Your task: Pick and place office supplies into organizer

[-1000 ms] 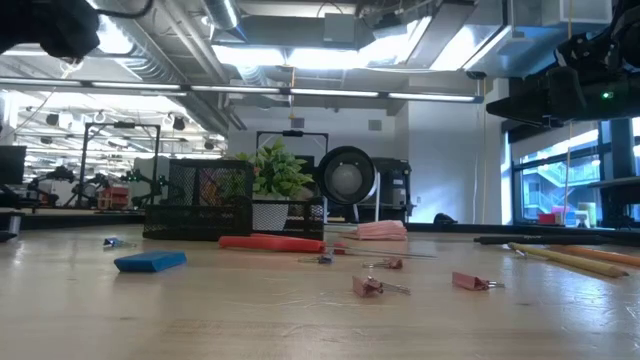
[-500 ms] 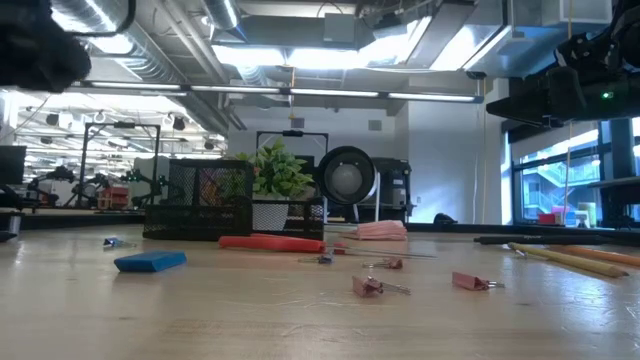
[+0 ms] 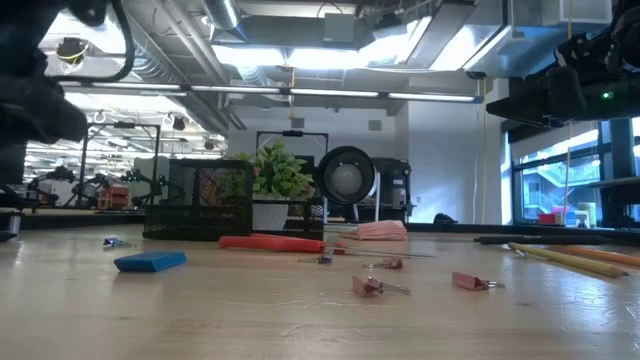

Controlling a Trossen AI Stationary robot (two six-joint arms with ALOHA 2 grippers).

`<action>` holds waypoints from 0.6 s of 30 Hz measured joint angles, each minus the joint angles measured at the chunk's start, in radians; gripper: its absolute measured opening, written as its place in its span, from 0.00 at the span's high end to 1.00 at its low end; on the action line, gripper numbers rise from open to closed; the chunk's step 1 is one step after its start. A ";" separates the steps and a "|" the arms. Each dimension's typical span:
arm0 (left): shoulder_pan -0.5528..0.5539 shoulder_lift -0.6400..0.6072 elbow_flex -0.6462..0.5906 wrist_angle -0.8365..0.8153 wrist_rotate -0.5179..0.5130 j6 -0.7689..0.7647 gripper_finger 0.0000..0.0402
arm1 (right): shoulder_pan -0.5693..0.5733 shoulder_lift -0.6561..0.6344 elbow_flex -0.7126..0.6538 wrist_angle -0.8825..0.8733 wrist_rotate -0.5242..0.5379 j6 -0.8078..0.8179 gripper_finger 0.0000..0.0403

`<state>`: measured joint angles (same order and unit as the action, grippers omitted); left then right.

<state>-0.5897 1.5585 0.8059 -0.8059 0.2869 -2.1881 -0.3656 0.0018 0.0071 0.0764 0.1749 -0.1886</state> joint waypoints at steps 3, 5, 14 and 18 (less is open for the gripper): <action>-0.007 0.000 0.000 0.003 -0.005 -0.016 0.62 | 0.000 0.000 0.000 0.000 0.000 0.000 0.66; -0.012 0.000 -0.007 0.018 -0.005 -0.026 0.62 | 0.000 0.000 0.000 0.000 0.000 0.000 0.66; -0.027 -0.005 -0.084 0.149 -0.016 -0.077 0.62 | 0.000 0.000 0.000 0.000 0.000 0.000 0.66; -0.027 -0.004 -0.084 0.139 -0.024 -0.076 0.62 | 0.000 0.000 0.000 0.000 0.000 0.000 0.66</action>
<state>-0.6168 1.5545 0.7219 -0.6672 0.2625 -2.2642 -0.3653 0.0021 0.0068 0.0765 0.1749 -0.1883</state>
